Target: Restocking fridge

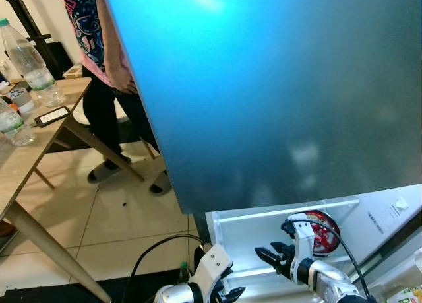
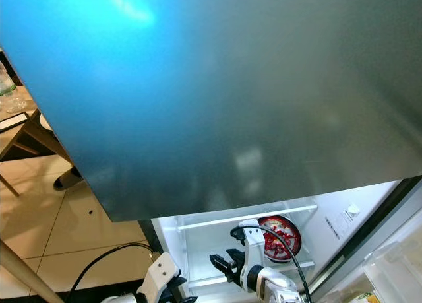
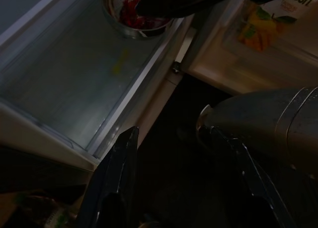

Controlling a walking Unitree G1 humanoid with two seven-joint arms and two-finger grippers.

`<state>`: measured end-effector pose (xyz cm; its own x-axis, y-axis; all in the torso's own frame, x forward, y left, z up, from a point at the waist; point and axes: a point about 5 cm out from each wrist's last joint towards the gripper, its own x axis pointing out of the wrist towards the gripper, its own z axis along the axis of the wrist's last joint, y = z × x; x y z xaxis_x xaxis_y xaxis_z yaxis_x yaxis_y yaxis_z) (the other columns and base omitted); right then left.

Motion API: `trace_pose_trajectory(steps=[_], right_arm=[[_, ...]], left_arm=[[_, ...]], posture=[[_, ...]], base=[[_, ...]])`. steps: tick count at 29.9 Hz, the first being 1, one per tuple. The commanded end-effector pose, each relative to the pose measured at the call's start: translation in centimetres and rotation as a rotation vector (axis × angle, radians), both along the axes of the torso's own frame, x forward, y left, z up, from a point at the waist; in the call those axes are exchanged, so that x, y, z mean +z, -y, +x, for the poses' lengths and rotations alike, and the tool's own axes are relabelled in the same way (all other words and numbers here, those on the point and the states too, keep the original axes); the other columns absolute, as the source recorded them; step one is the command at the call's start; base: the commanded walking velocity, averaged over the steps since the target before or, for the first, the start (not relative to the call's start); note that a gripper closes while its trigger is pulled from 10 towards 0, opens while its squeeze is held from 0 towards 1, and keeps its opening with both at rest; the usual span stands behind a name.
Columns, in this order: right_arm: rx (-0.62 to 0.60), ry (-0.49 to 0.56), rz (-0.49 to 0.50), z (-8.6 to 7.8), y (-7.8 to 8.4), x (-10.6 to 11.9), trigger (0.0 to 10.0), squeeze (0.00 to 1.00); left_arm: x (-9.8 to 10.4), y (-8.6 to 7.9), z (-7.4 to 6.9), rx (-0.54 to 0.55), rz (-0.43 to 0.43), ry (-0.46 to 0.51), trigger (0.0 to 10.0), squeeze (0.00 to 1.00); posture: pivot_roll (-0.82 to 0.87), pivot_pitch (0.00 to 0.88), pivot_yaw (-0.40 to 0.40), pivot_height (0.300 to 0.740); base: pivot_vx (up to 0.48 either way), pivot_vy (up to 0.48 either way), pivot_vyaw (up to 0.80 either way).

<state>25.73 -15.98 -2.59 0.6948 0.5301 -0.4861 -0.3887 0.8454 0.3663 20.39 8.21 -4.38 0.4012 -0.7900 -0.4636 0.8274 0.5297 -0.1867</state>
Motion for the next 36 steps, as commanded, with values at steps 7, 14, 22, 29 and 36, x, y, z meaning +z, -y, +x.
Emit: trace_pose_trajectory(steps=[7,14,22,29,36], right_arm=[[-0.026,-0.035,0.024,-0.5,0.1,-0.4,10.0,0.0],[-0.048,-0.055,0.011,-0.8,0.5,-0.7,10.0,0.0],[-0.115,-0.145,-0.105,-2.6,1.8,-2.4,10.0,0.0],[-0.186,-0.256,-0.148,-5.5,3.1,-4.2,10.0,0.0],[-0.229,-0.324,-0.156,-7.5,3.8,-5.1,10.0,0.0]], left_arm=[[0.1,0.4,-0.2,-0.017,-0.026,-0.011,10.0,0.0],[0.1,0.4,-0.2,-0.019,-0.031,-0.024,10.0,0.0],[-0.9,-0.8,-0.6,0.111,-0.025,-0.114,10.0,0.0],[-2.6,-3.2,-2.6,0.28,-0.02,-0.257,10.0,0.0],[-3.9,-4.9,-4.7,0.405,-0.004,-0.357,10.0,0.0]], posture=[[0.01,0.057,0.056,0.729],[0.01,0.054,0.057,0.74],[0.01,0.052,0.053,0.74],[0.0,0.046,0.052,0.74],[0.0,0.05,0.051,0.74]], base=[[0.0,0.0,0.0],[0.0,0.0,0.0],[0.0,0.0,0.0],[0.0,0.0,0.0],[0.0,0.0,0.0]])
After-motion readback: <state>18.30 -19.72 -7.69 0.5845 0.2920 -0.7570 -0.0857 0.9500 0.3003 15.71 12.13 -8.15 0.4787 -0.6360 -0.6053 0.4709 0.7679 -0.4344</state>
